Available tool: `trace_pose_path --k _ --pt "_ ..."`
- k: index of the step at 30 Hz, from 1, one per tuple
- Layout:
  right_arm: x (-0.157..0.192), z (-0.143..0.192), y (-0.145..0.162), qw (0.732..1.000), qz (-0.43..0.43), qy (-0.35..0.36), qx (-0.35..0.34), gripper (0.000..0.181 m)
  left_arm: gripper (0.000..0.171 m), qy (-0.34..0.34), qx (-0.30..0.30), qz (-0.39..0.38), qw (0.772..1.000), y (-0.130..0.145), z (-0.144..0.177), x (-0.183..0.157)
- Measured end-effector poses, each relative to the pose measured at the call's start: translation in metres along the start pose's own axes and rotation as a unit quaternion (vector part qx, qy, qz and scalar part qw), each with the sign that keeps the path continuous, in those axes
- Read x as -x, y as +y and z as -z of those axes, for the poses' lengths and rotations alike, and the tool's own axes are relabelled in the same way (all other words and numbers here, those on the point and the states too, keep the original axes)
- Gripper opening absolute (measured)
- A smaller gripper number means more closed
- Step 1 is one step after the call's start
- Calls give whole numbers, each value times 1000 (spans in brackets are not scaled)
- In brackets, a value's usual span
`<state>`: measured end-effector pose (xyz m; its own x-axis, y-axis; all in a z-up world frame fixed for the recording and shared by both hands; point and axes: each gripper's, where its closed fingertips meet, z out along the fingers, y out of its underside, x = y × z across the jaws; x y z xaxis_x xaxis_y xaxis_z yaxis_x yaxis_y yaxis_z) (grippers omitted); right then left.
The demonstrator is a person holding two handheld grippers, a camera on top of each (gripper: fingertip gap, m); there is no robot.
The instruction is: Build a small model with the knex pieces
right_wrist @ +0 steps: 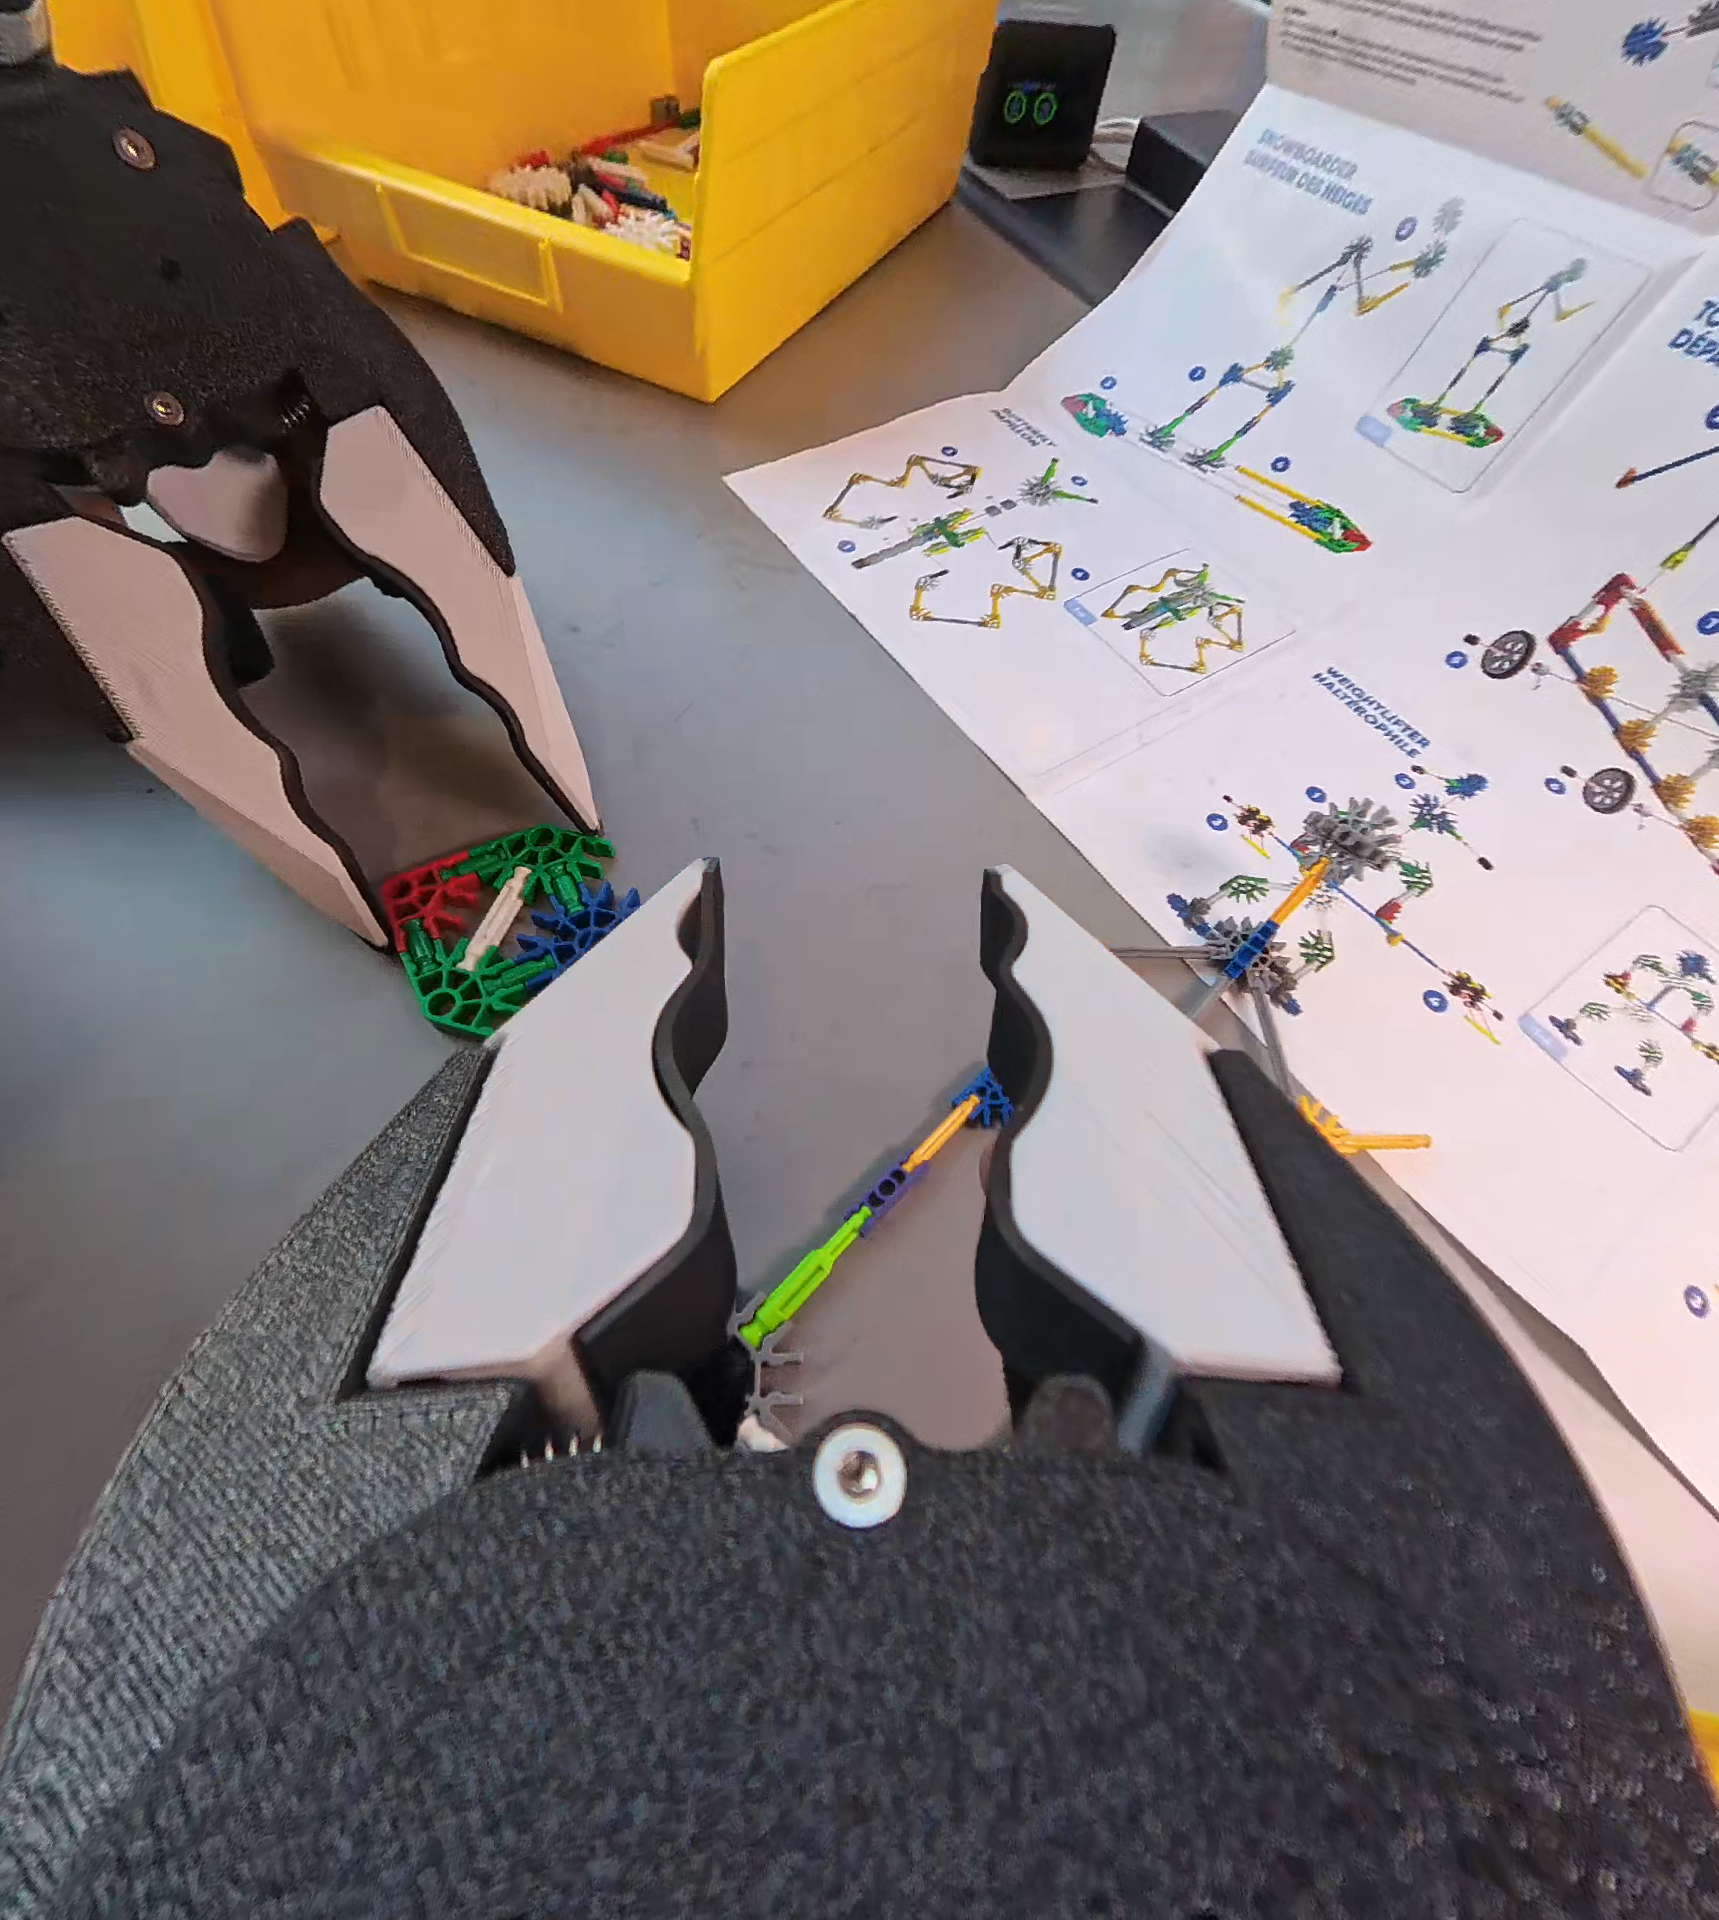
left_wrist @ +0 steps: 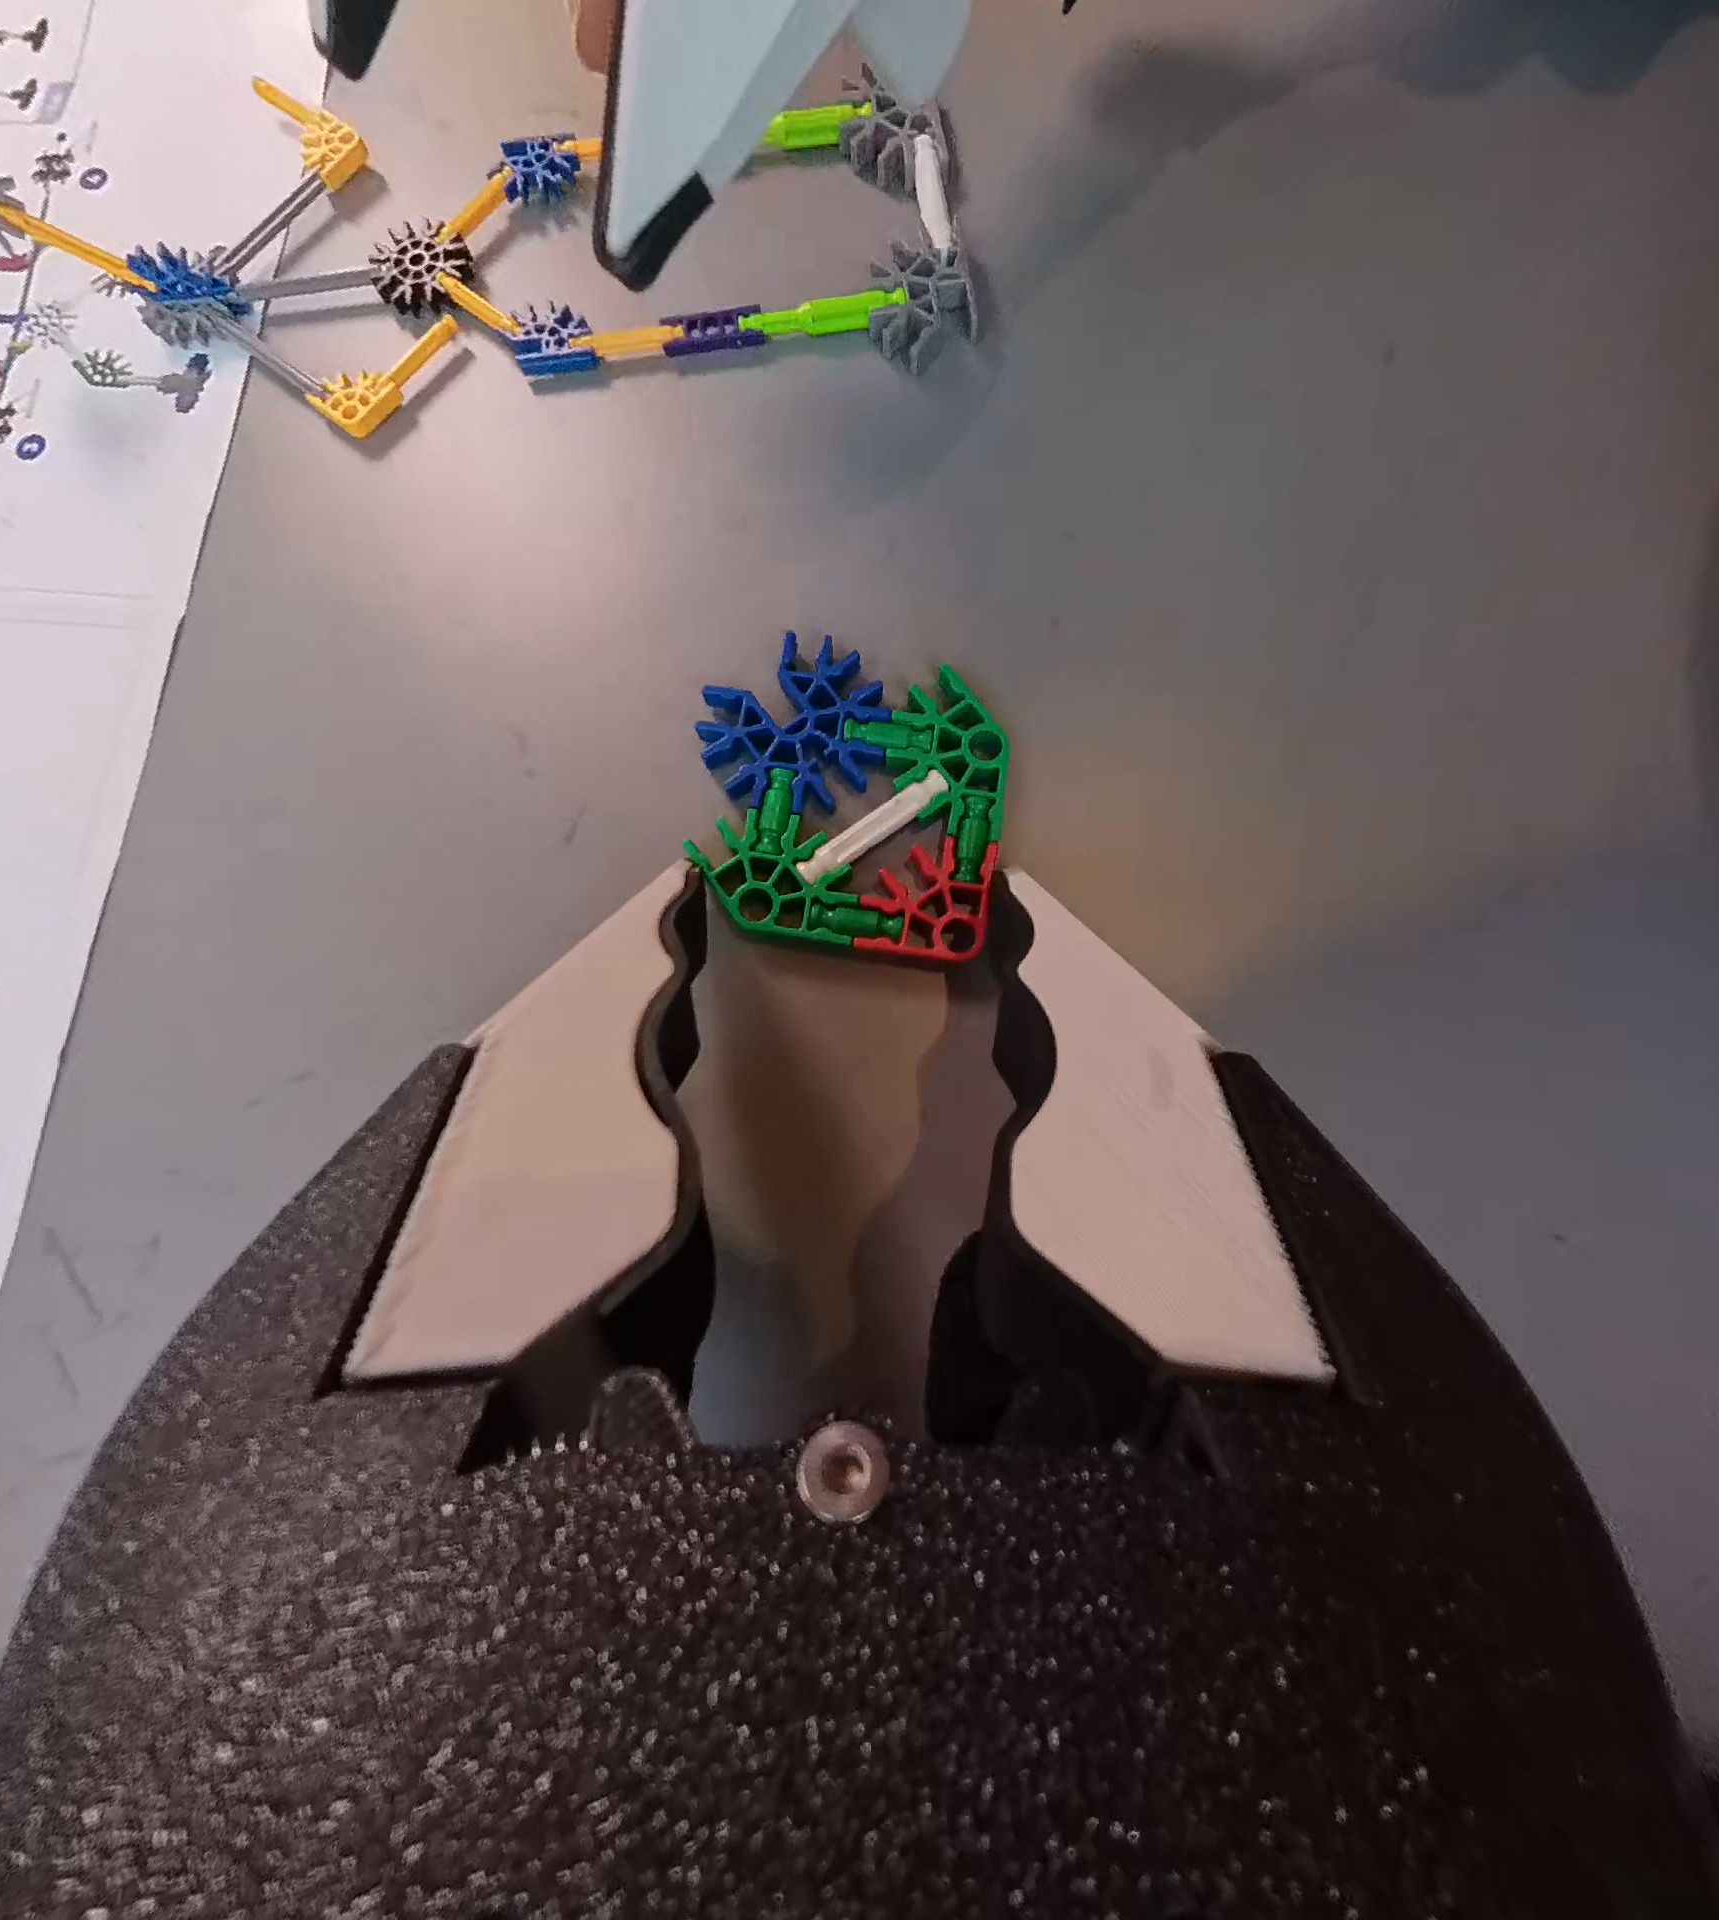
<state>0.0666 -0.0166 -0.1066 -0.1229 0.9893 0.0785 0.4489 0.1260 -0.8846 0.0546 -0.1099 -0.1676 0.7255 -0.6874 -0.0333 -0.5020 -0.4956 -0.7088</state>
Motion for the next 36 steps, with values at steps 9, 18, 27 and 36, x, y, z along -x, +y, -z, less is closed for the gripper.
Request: trace_pose_path --k 9,18,27,36 --pt "-7 -2 -3 999 -30 -1 -40 40 54 23 -40 20 999 27 29 20" --pt "-9 -5 -11 997 -42 -5 -63 39 52 -37 -40 10 999 37 39 38" --pt "-24 9 -19 993 -69 17 -97 35 63 -90 -70 54 992 34 52 58" --pt "-26 7 -14 994 -56 30 -89 34 40 -76 -23 105 991 39 35 53"
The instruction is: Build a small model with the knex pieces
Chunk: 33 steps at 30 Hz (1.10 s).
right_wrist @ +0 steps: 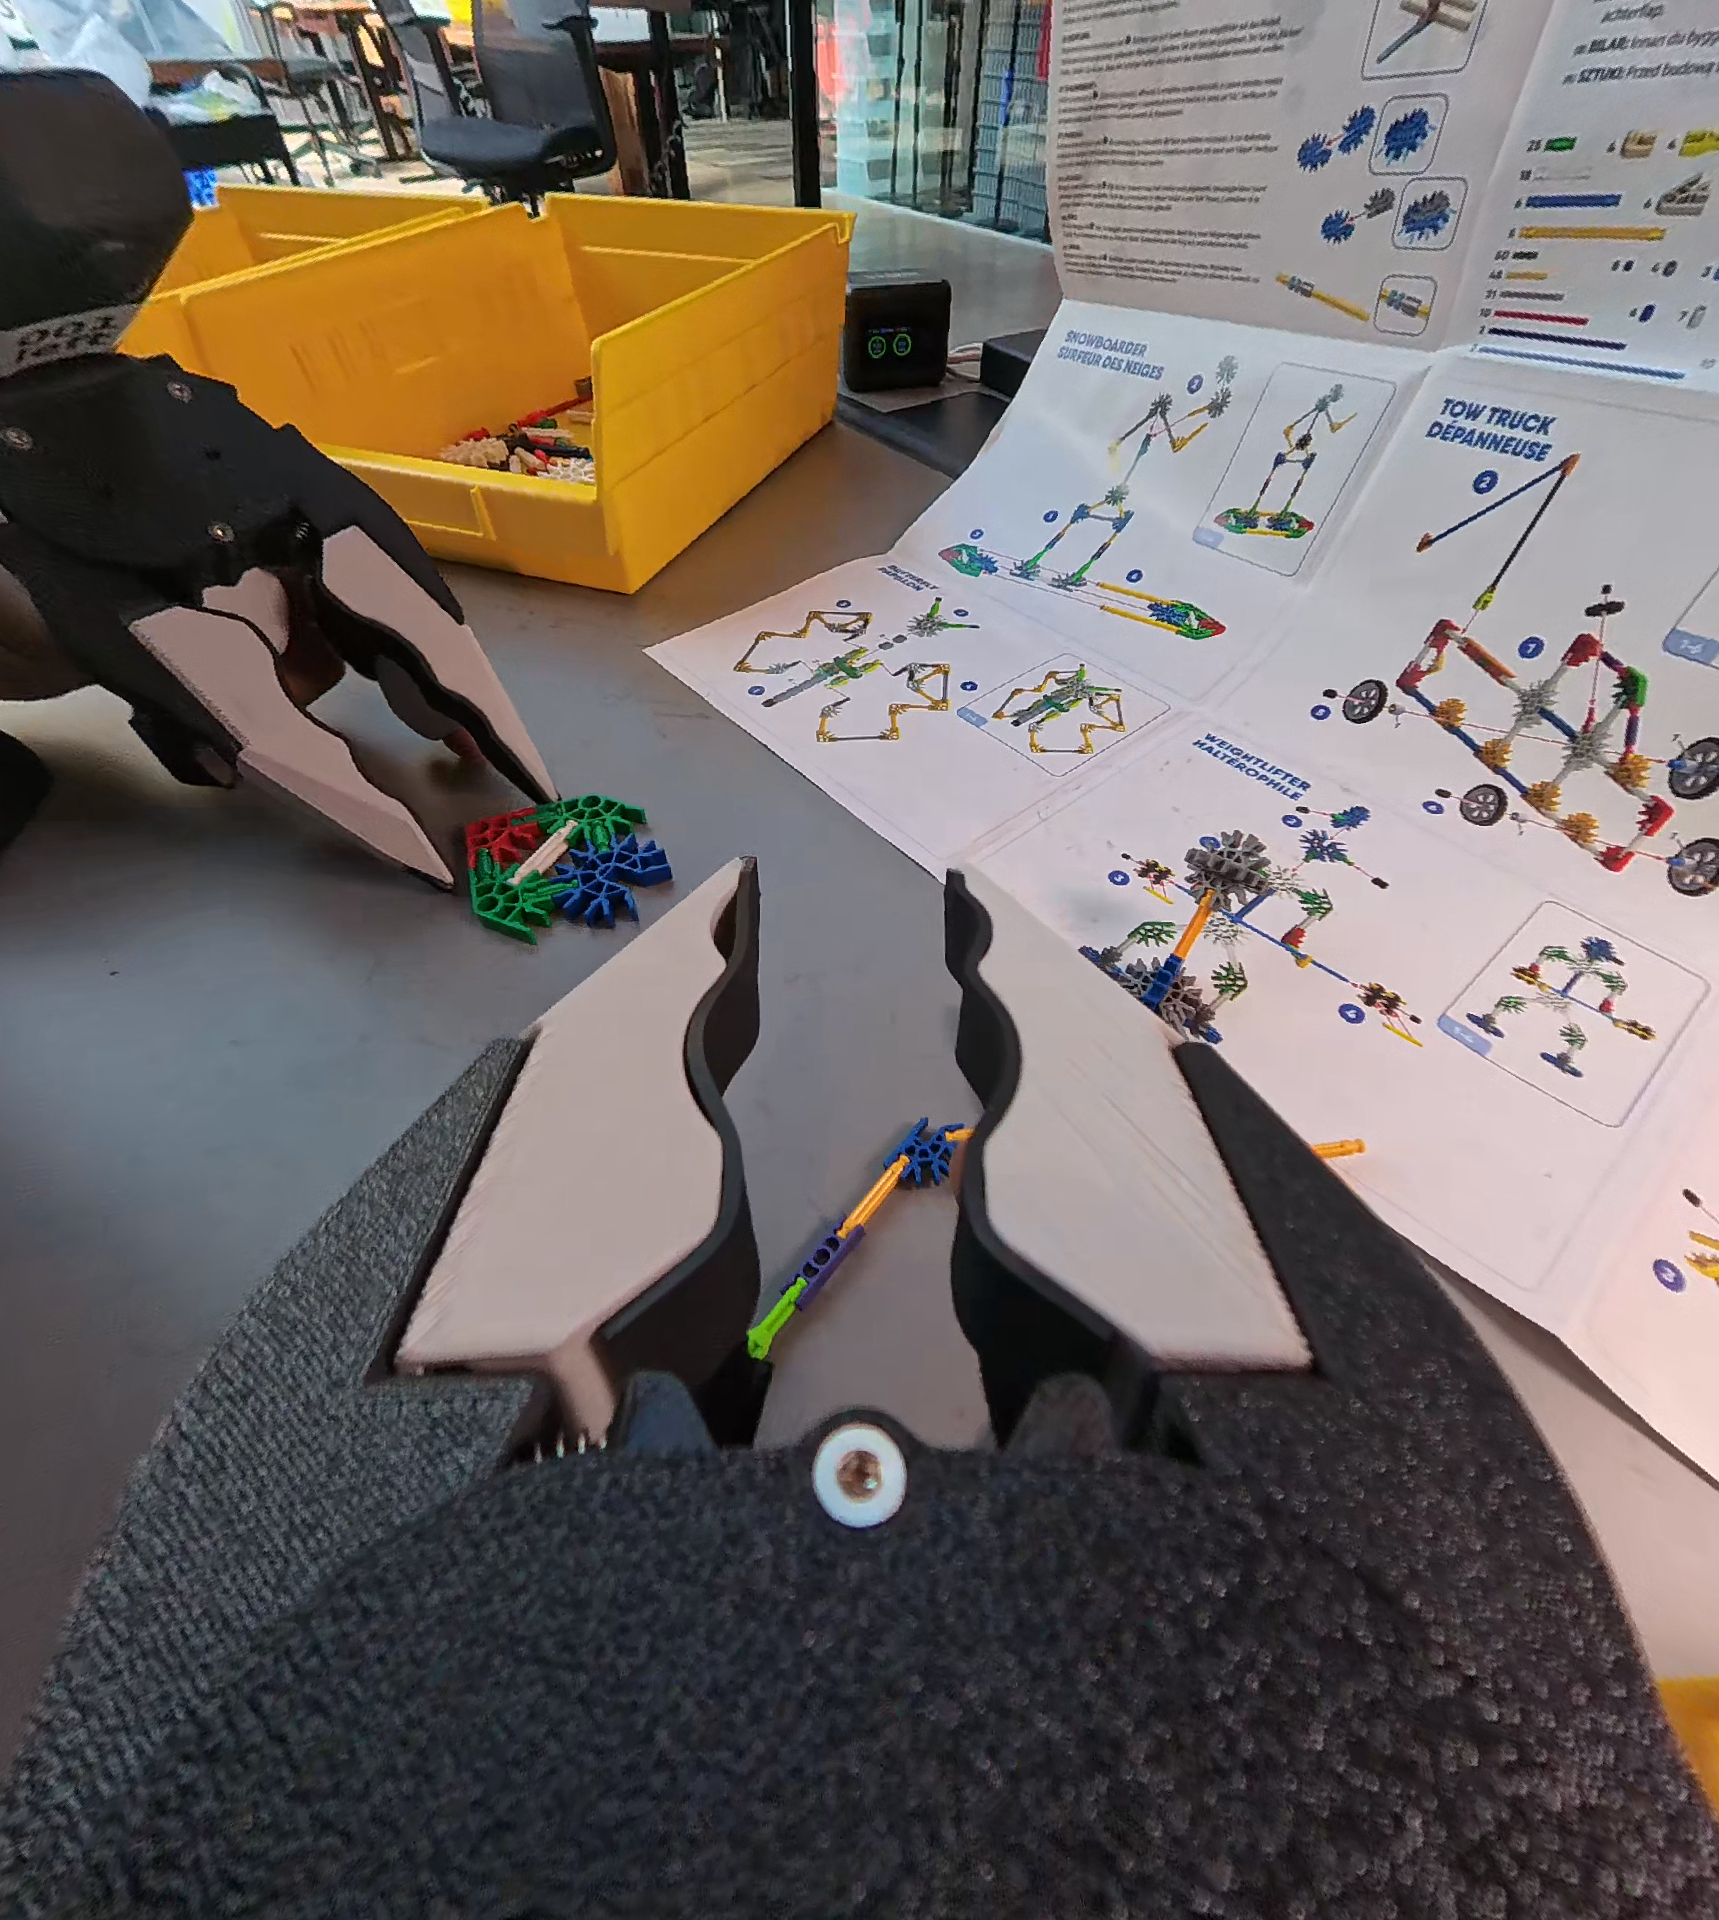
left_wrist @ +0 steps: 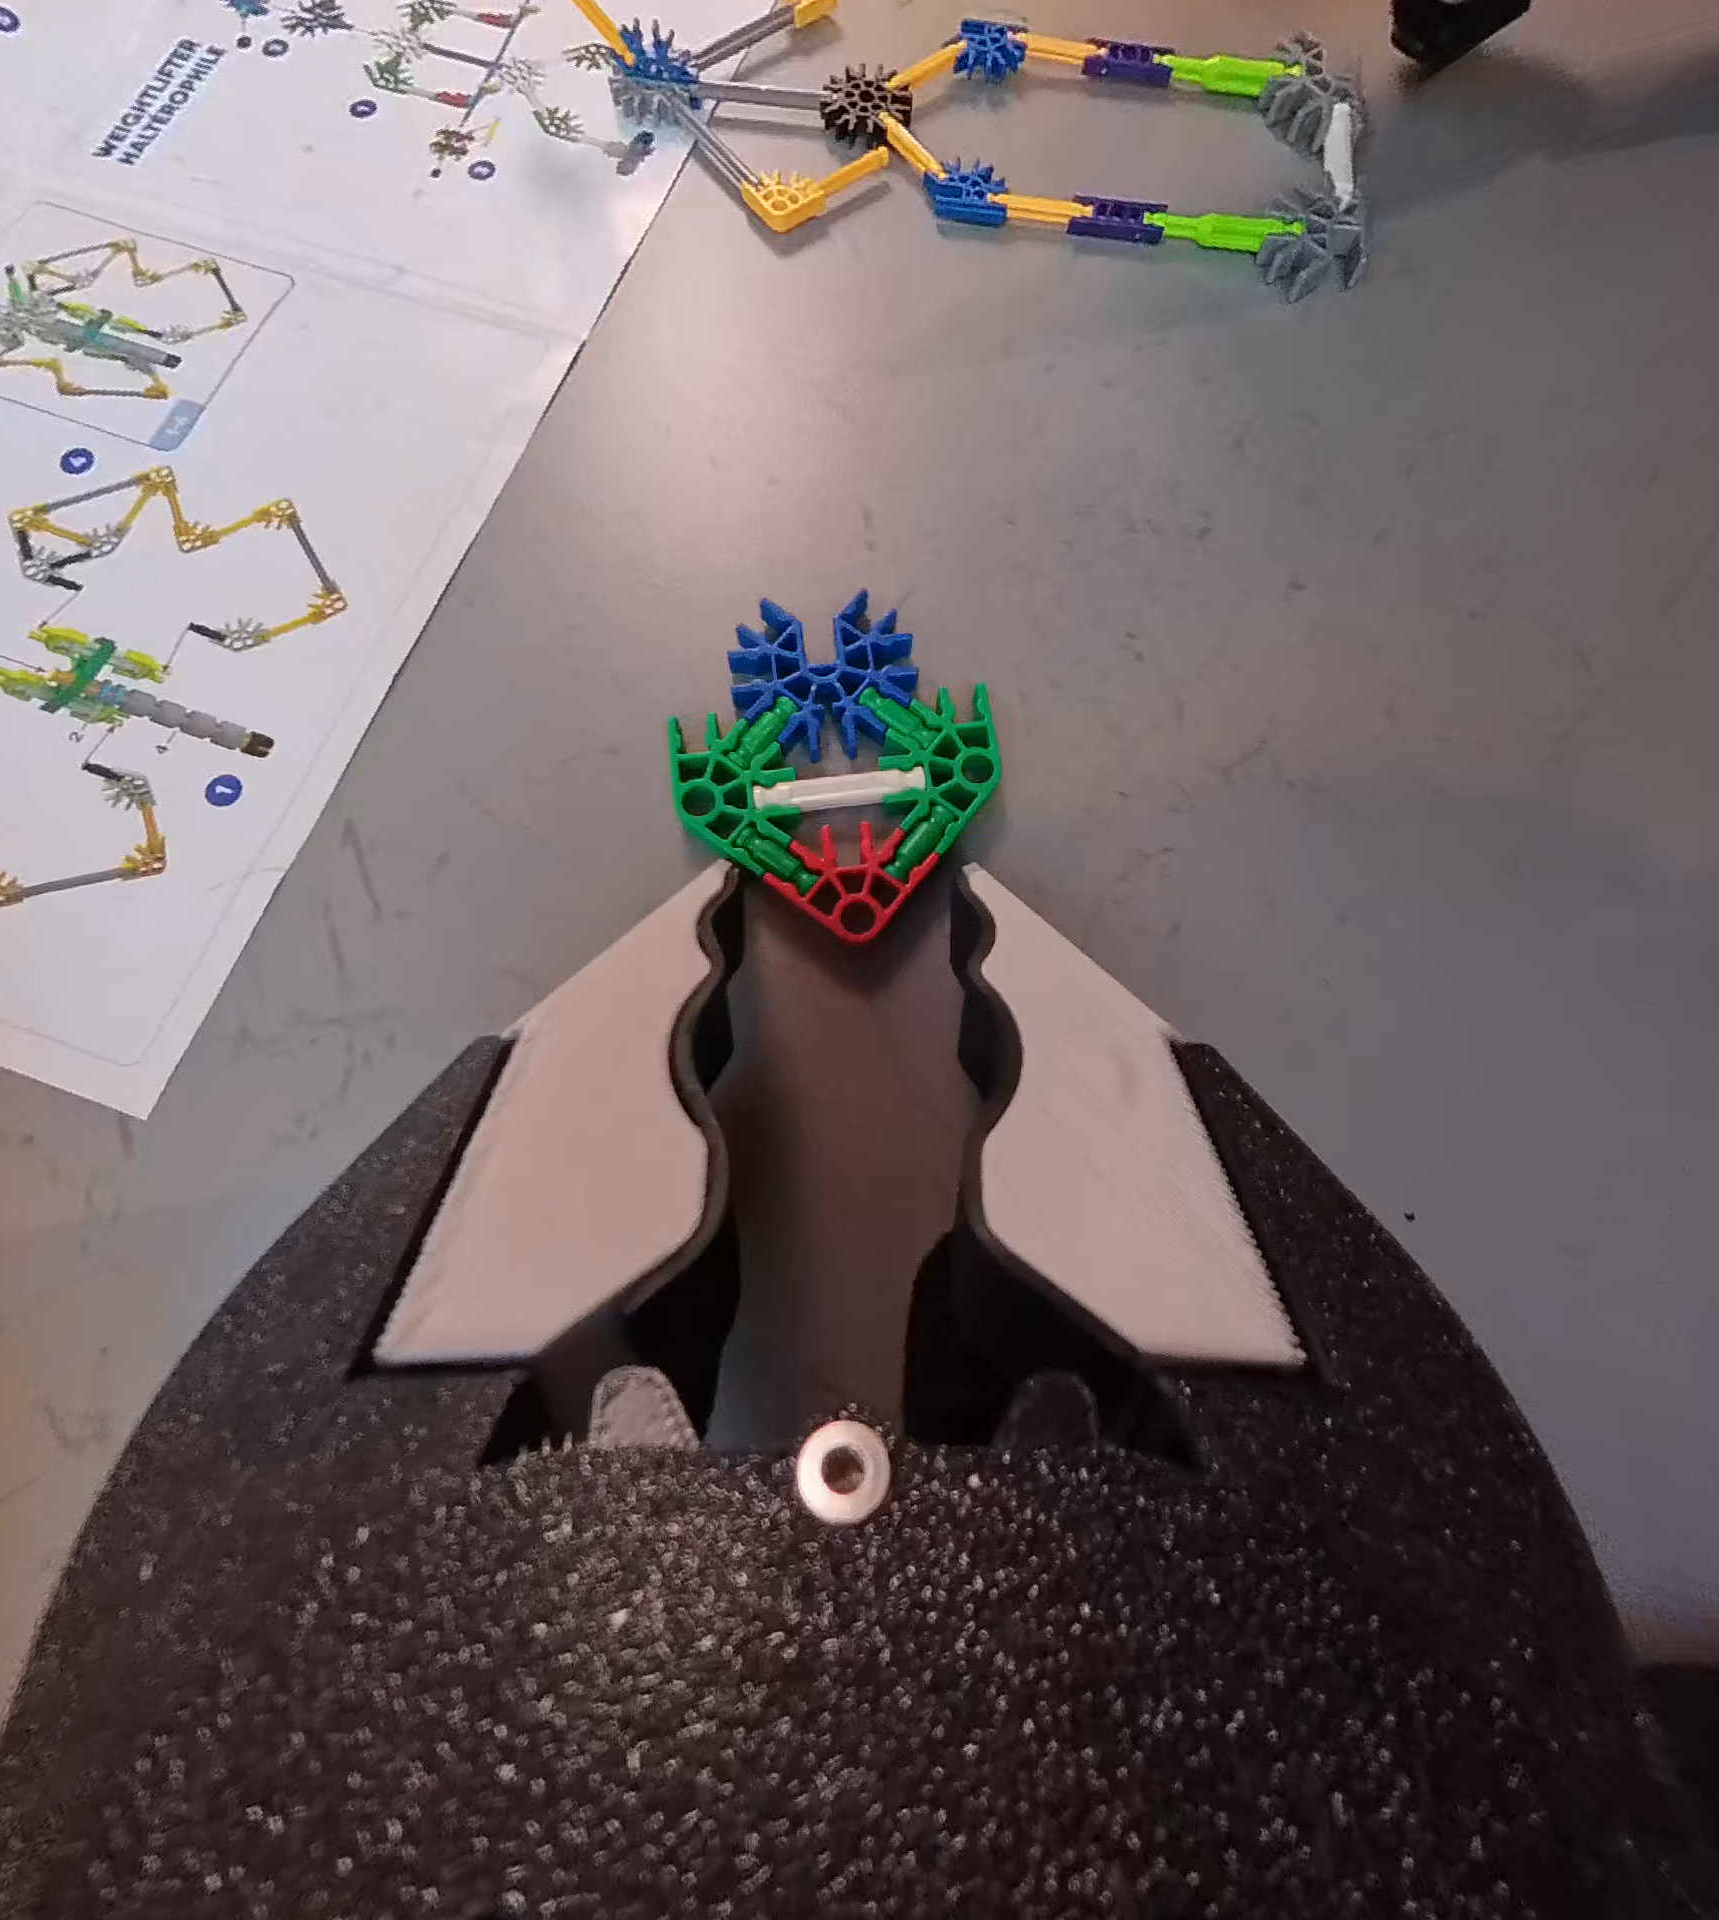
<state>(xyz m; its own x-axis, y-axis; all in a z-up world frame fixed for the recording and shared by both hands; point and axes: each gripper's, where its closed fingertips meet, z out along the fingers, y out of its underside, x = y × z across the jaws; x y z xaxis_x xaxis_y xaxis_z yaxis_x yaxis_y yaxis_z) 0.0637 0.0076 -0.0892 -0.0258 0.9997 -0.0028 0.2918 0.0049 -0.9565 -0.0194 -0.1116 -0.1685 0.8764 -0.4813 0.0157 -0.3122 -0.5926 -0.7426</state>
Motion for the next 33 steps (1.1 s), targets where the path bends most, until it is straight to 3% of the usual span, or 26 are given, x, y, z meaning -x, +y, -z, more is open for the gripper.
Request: trace_pose_path --k 8,12,19,23,28,33 --pt "-3 0 3 1000 5 11 5 33 21 -2 -4 -18 1000 2 3 -1" --pt "-14 4 0 999 3 36 -4 30 20 -17 -8 -19 1000 4 5 6" --pt "-36 15 -8 995 -68 59 -33 31 68 -22 -43 5 999 -9 9 11" --pt "-38 17 -11 994 -83 59 -39 31 79 -24 -24 -1 999 -8 0 9" --pt "-39 20 -15 994 -69 69 -41 31 75 -10 -6 1 1000 -6 -8 9" --pt "-45 26 -21 992 -80 83 -53 29 54 -5 -5 4 1000 -8 -9 4"
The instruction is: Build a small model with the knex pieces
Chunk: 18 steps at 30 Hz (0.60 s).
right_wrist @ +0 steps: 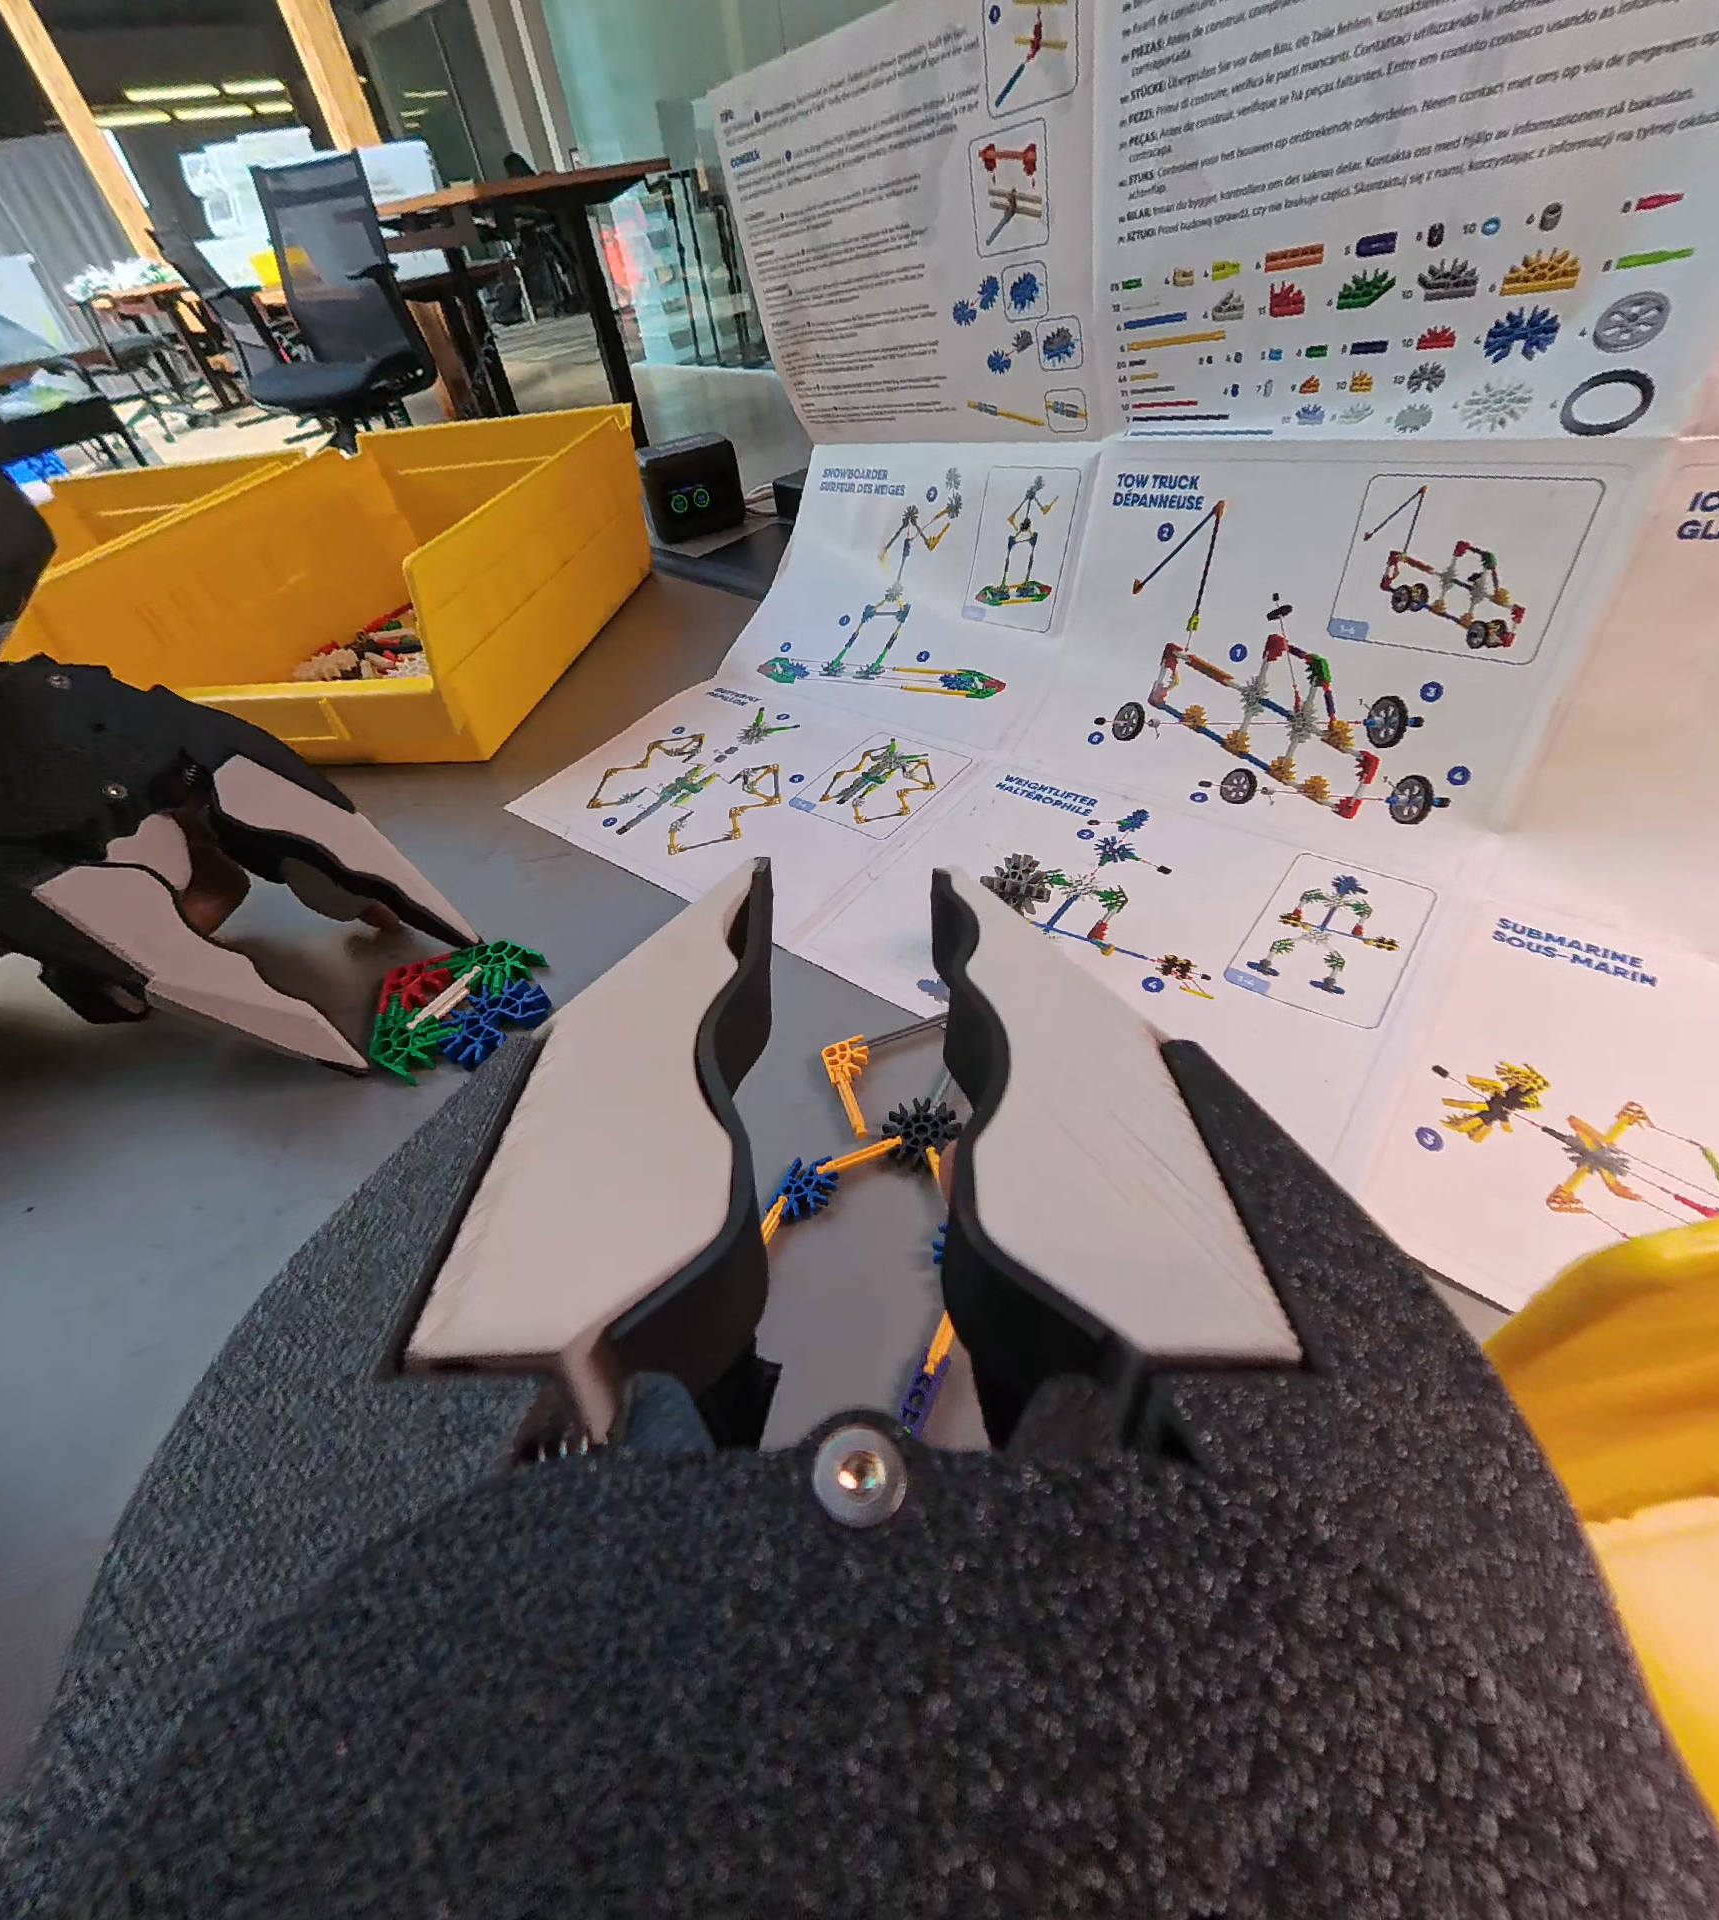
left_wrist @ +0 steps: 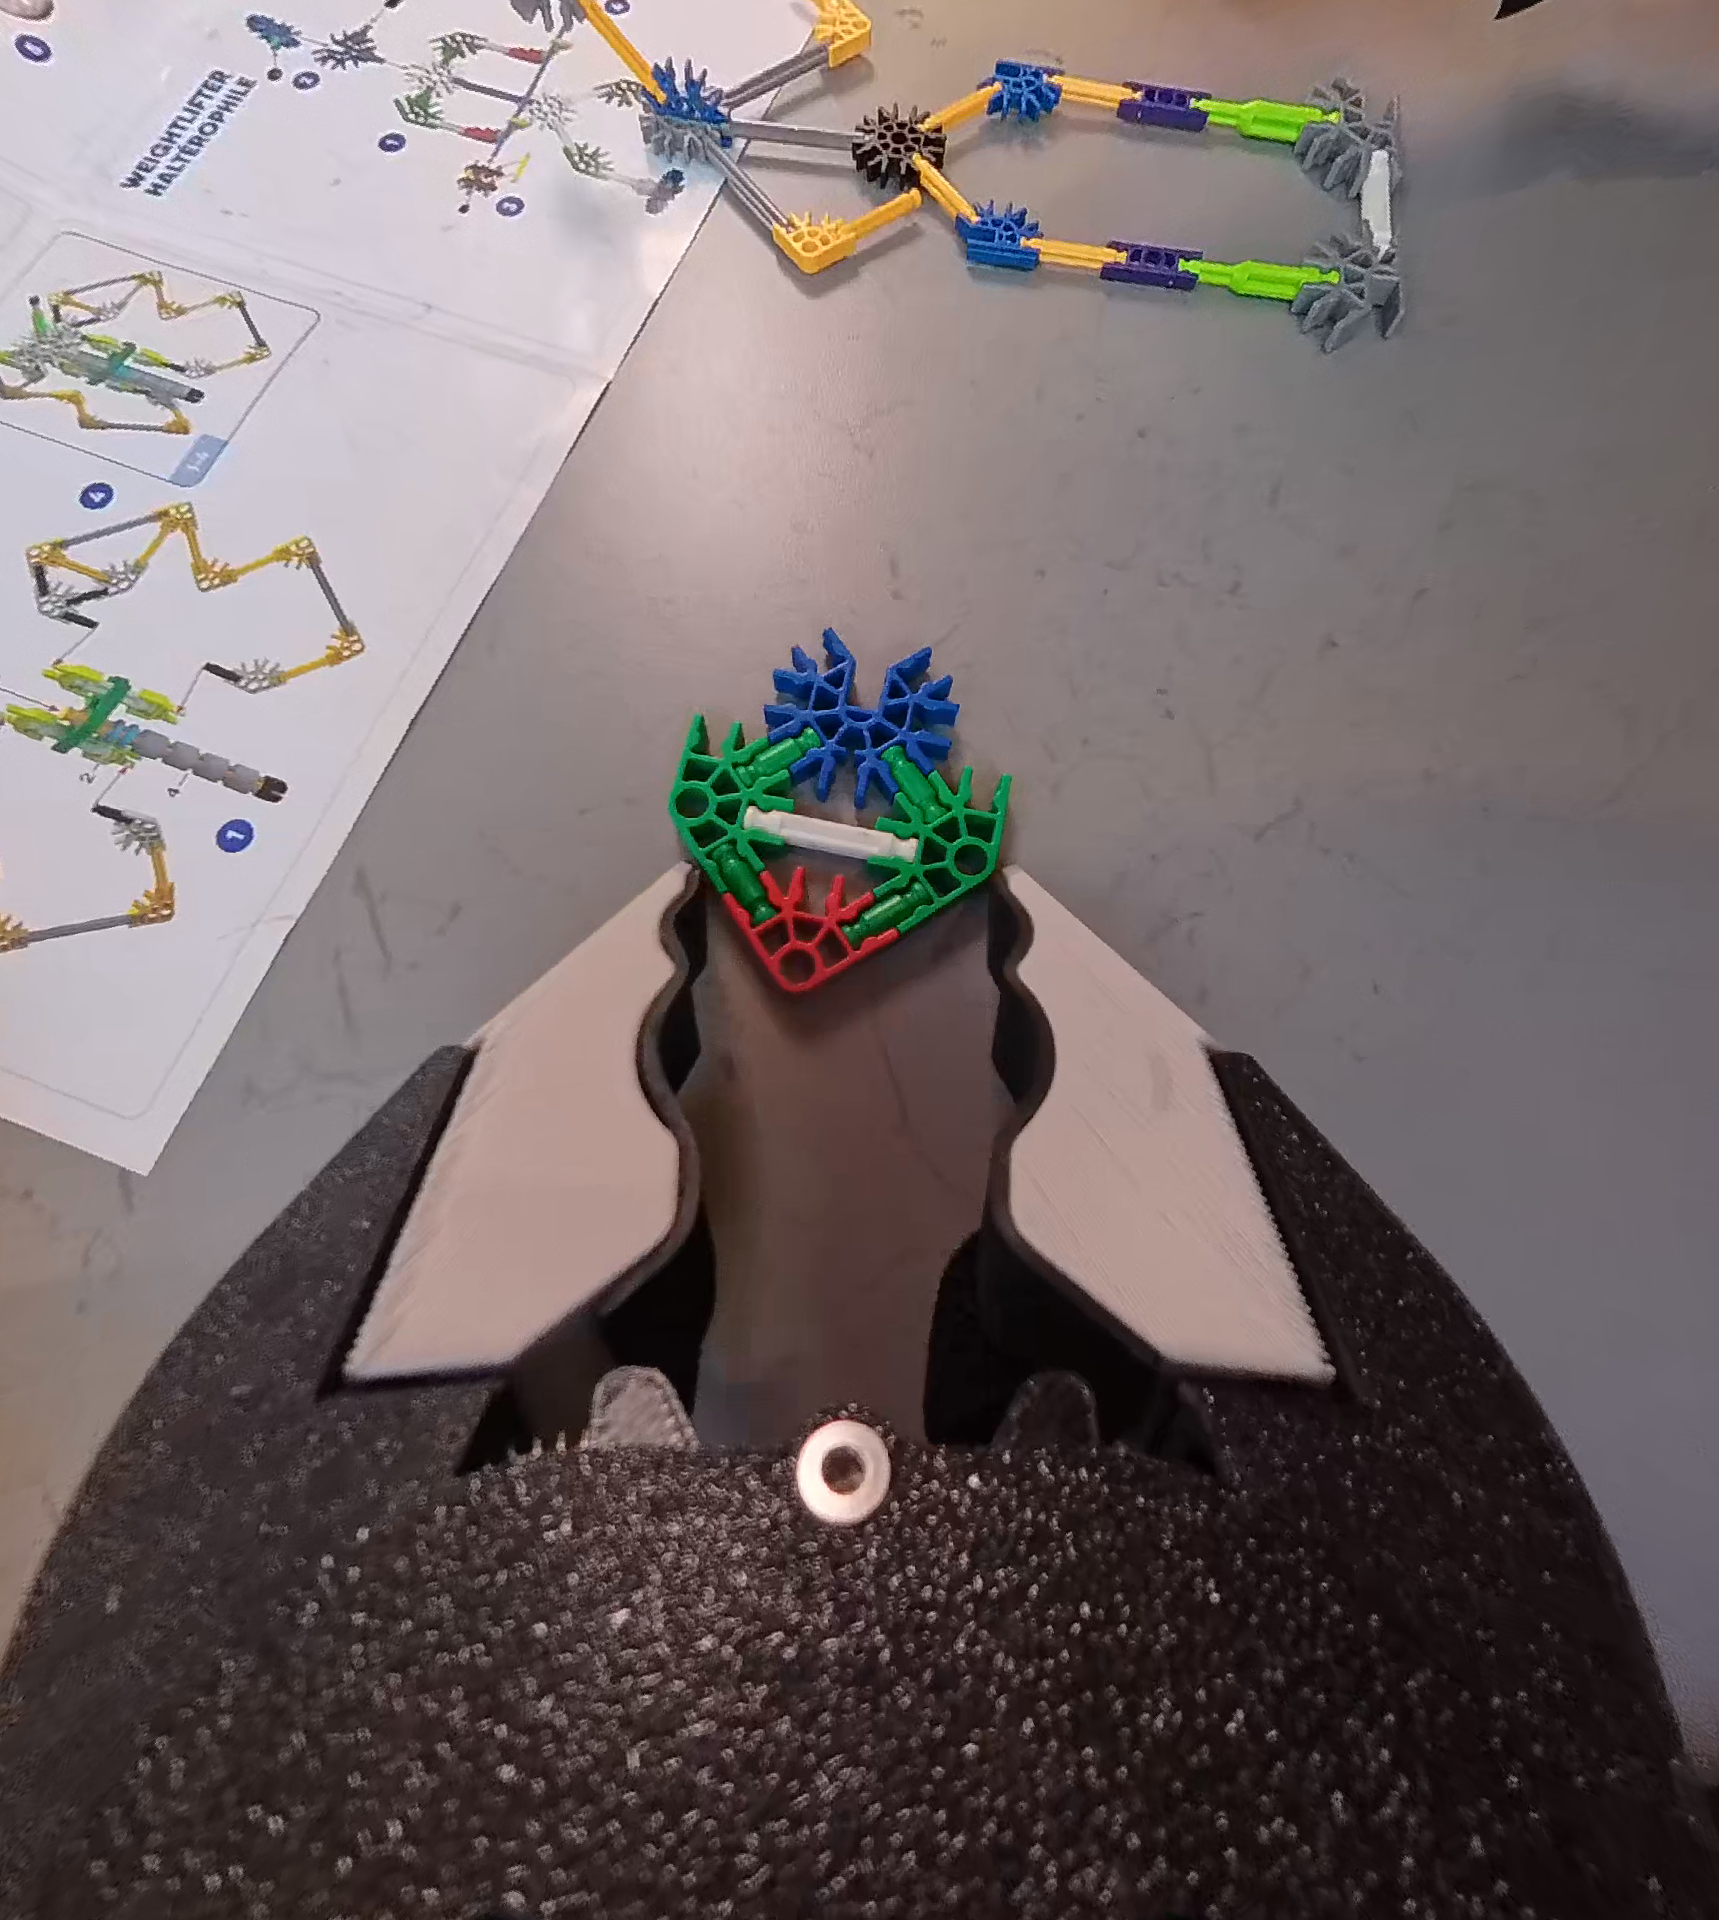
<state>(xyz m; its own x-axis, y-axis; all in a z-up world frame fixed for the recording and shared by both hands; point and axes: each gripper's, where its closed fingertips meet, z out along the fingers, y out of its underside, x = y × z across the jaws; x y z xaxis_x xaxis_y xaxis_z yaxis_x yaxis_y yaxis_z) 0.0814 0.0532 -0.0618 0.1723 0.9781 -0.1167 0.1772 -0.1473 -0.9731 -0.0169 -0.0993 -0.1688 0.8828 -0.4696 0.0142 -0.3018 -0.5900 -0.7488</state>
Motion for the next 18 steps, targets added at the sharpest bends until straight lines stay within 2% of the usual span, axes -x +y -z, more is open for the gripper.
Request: trace_pose_path --k 11,18 --pt "0 1 -1 1000 12 9 2 27 53 1 12 -2 1000 6 8 -7" --pt "6 -2 5 1000 20 3 13 26 53 -19 26 -10 999 18 21 4"
